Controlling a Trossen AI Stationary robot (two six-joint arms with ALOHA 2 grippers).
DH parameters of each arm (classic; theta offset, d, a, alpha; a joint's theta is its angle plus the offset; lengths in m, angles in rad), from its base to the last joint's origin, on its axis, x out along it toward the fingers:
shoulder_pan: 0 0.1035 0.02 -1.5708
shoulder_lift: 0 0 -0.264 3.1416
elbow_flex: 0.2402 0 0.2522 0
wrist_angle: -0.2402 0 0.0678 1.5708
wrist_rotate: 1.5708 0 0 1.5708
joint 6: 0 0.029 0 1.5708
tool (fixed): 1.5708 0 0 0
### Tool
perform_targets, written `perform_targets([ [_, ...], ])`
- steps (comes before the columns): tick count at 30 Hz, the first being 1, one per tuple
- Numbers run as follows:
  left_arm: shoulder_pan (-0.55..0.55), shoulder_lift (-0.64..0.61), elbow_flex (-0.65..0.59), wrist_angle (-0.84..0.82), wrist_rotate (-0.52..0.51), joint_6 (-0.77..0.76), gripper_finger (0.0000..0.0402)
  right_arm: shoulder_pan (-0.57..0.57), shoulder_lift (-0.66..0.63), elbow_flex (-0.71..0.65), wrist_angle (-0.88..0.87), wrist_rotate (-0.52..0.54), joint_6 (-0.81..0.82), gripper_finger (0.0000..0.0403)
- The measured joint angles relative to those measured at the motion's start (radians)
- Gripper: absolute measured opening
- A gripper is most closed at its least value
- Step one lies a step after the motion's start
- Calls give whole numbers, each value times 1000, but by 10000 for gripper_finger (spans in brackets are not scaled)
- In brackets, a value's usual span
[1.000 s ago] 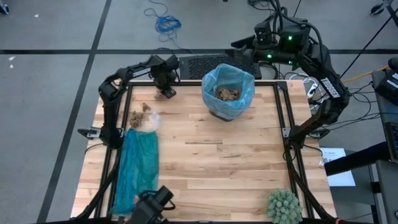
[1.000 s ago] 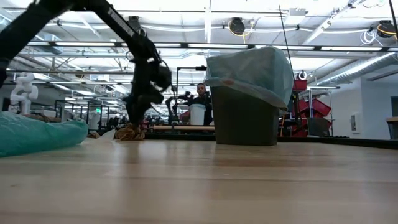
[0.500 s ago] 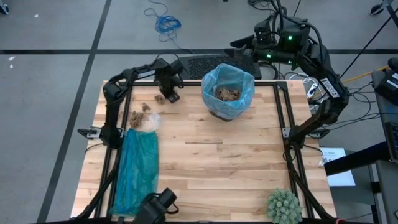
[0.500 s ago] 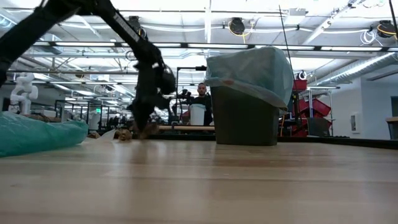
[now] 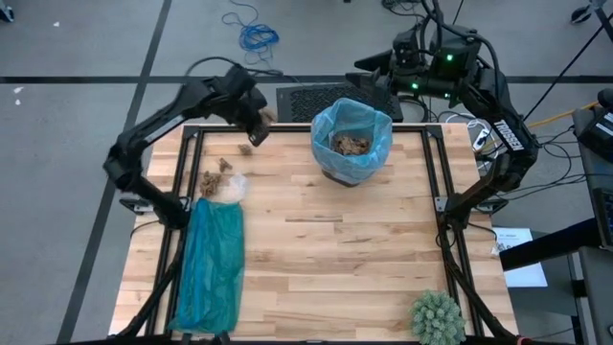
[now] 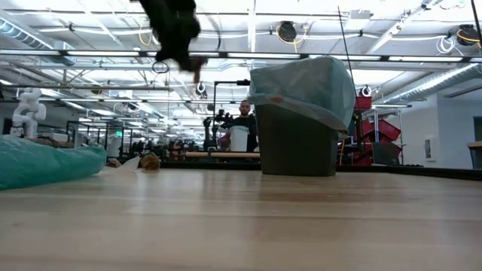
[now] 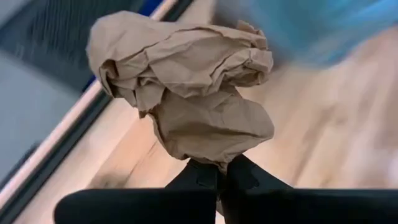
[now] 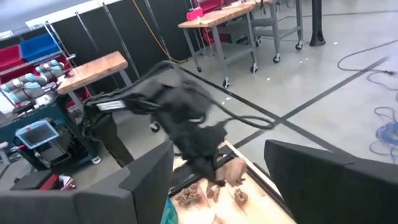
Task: Place trash/remove bag and relplace
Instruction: Put the brown napkin into the trash bin
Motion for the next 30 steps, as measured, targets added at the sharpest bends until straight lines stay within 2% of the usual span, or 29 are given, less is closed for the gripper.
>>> perform_targets([
  [2, -49, -8, 43, 49, 14, -25, 1, 0, 0, 0, 17, 4, -6, 244],
  [7, -152, 54, 148, 271, 135, -85, 1, 0, 0, 0, 55, 7, -36, 244],
  [13, -209, 236, 279, 442, 138, -174, 0, 0, 0, 0, 81, 6, -40, 244],
  [17, -225, 369, 365, 464, 157, -201, 4, 0, 0, 0, 81, 6, -39, 244],
  [20, -244, 451, 406, 434, 218, -184, 31, 0, 0, 0, 81, 6, -37, 244],
  [23, -264, 494, 419, 427, 274, -184, 75, 0, 0, 0, 81, 6, -37, 244],
  [26, -275, 498, 420, 433, 278, -173, 124, 0, 0, 0, 81, 5, -37, 244],
  [30, -279, 484, 422, 451, 224, -149, 177, 0, 0, 0, 81, 5, -39, 244],
])
